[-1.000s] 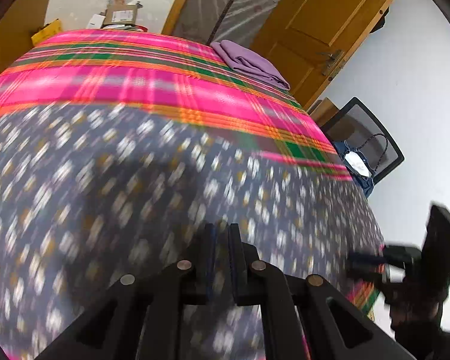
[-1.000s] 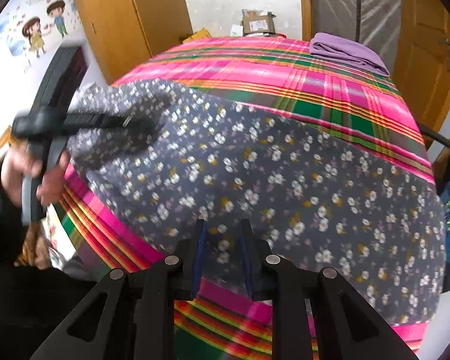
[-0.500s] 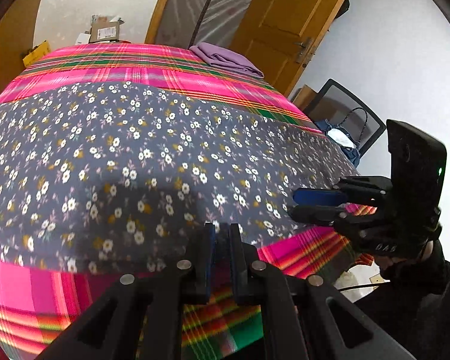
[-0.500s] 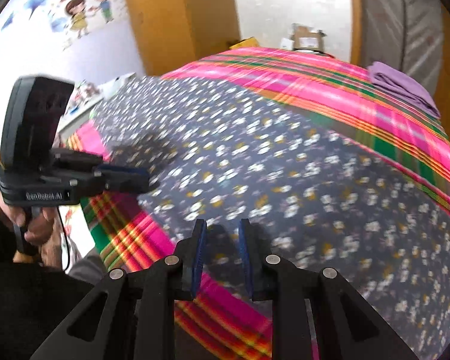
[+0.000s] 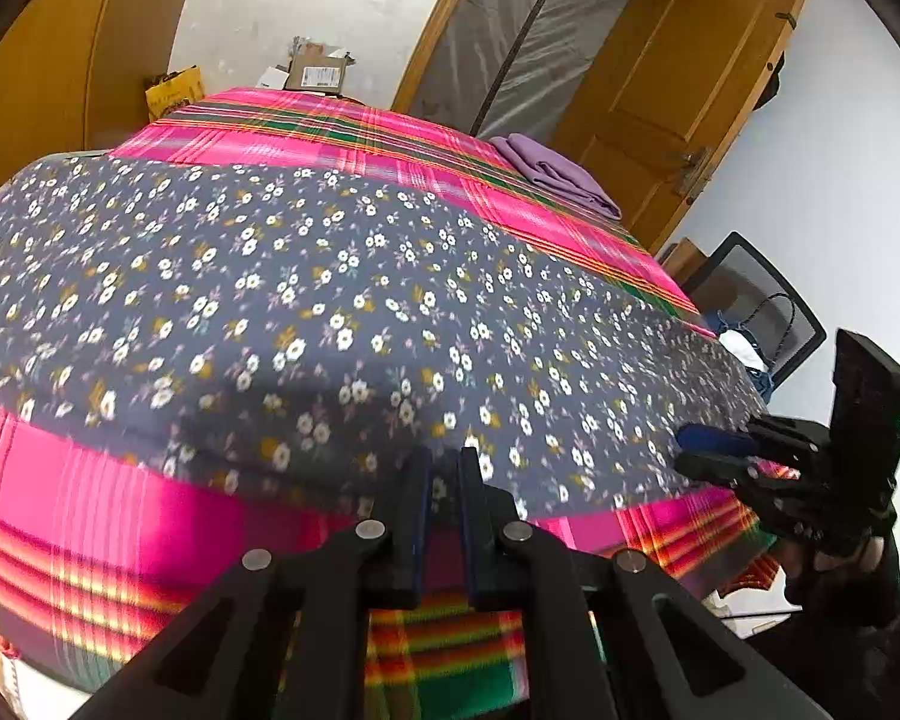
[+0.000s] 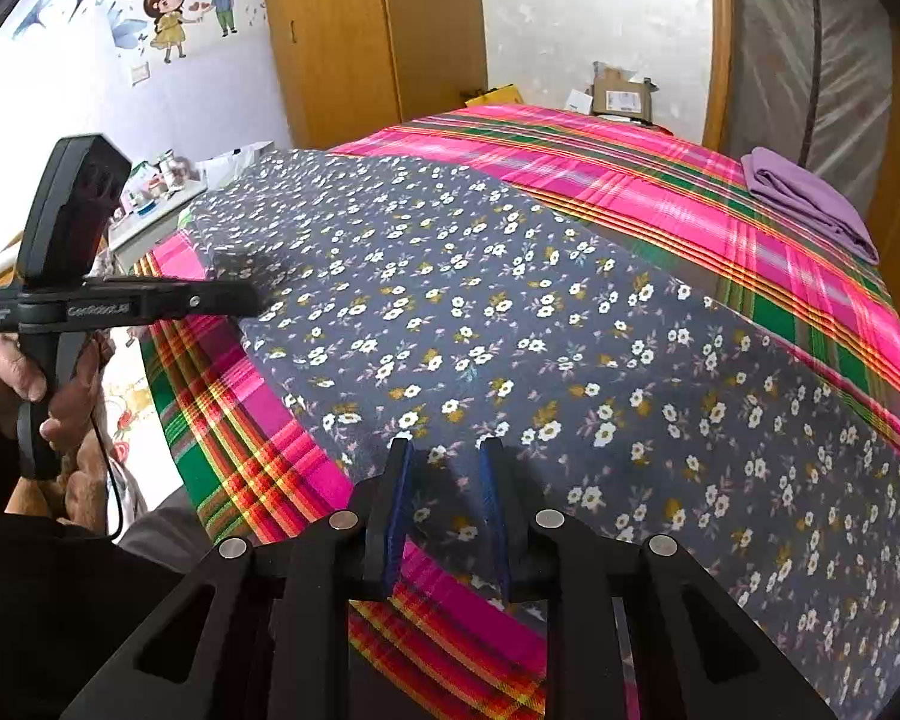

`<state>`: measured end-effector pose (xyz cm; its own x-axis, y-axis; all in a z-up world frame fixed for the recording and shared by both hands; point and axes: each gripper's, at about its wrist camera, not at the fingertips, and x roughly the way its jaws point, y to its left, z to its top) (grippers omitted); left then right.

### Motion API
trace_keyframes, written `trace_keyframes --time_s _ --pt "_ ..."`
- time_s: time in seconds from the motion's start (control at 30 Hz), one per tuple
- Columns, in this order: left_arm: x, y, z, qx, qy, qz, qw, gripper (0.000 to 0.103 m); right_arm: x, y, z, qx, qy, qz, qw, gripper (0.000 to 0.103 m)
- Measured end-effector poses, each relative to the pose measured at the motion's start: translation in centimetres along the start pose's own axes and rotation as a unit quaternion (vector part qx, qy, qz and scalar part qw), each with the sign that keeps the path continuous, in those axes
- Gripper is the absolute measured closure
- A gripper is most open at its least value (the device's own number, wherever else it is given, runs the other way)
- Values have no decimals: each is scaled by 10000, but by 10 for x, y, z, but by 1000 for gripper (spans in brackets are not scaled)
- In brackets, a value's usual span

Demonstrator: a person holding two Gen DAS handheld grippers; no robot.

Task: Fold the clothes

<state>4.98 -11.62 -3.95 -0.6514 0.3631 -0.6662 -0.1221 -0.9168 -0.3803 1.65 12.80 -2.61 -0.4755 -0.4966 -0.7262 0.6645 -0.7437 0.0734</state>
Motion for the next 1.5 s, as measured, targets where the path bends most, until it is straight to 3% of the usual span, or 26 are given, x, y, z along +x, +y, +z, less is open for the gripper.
trace_keyframes --time_s 0.27,0.4,0.7,0.87,1.03,1.27,1.5 --pt "-21 19 14 -147 -482 254 9984 95 3 -3 14 212 -124 116 9996 78" --pt "-17 39 16 -333 -385 510 9974 95 5 -7 19 385 -142 65 9991 78" --pt "-32 60 5 -523 -434 392 9969 95 16 -26 35 685 -5 -256 9973 78" --pt "-51 84 20 -641 -804 762 9918 95 23 -30 55 813 -34 -234 9964 78" --pt "-61 135 28 -1150 -991 1233 9807 95 35 -23 67 807 11 -95 9967 77" --pt "-75 165 22 -1588 -1042 1290 9733 95 43 -26 73 913 87 -107 9957 77" --pt "-70 161 42 -1339 -1157 1413 9740 95 60 -27 105 1016 90 -271 9944 77"
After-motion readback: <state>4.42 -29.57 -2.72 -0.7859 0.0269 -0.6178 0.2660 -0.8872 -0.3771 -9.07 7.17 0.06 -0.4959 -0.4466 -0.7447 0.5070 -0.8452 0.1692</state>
